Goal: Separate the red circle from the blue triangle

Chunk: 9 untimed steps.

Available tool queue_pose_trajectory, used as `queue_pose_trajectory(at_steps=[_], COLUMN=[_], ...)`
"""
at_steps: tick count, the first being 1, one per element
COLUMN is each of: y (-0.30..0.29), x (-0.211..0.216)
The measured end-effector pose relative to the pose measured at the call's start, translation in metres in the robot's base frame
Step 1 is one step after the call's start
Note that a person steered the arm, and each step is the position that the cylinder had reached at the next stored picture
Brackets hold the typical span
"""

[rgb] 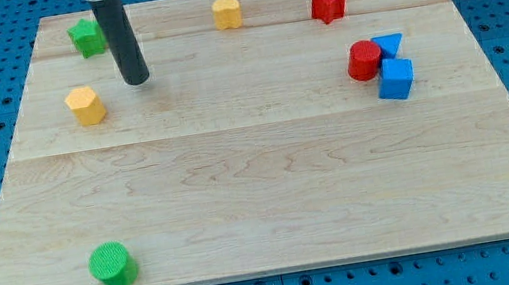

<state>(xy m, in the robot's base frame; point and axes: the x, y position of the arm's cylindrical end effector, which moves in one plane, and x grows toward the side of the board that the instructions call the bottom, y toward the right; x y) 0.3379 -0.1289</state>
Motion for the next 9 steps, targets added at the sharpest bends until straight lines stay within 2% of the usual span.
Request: queue_pose_trajectory(at_steps=[1, 3, 4, 7, 9], y=[0.072, 0.204, 0.25, 0.311, 0.318], x=[-0.001, -0.032, -0.021, -0.013, -0.013])
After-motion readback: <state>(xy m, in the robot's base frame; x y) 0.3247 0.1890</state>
